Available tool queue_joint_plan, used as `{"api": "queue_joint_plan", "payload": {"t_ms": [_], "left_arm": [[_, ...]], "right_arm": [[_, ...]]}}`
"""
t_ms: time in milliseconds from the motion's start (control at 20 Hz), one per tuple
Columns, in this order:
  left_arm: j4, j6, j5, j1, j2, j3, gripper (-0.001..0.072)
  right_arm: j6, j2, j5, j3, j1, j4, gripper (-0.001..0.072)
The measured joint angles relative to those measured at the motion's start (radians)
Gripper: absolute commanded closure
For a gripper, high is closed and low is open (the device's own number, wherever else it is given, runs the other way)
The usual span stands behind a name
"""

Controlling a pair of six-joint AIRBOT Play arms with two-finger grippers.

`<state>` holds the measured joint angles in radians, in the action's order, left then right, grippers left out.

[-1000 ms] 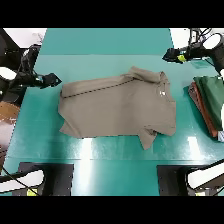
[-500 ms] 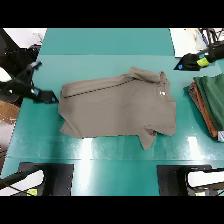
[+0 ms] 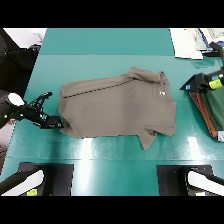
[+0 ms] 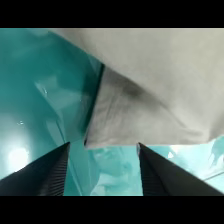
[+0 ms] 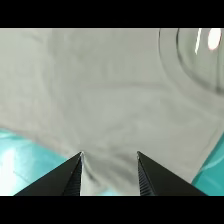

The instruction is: Fold the shirts.

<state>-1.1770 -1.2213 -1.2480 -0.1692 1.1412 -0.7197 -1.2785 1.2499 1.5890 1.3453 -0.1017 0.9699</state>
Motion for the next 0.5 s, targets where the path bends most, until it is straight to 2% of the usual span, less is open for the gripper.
{"api": "queue_joint_plan", "payload": {"t_ms": [100,400,450,500], "left_arm": [[0.011,0.000,0.023,0.000,-0.002,0.014,0.0214],[0.038,0.000,0.051,0.001,0.002,0.044,0.0215],[0.046,0.000,0.051,0.001,0.002,0.054,0.0257],[0.056,0.000,0.057,0.000,0.002,0.064,0.0408]], "right_arm": [[0.002,-0.059,-0.013,-0.079,-0.021,-0.004,0.0335],[0.005,-0.193,-0.056,-0.215,-0.074,-0.009,0.0335],[0.005,-0.210,-0.059,-0.228,-0.082,-0.009,0.0336],[0.006,-0.225,-0.061,-0.238,-0.090,-0.010,0.0335]]}}
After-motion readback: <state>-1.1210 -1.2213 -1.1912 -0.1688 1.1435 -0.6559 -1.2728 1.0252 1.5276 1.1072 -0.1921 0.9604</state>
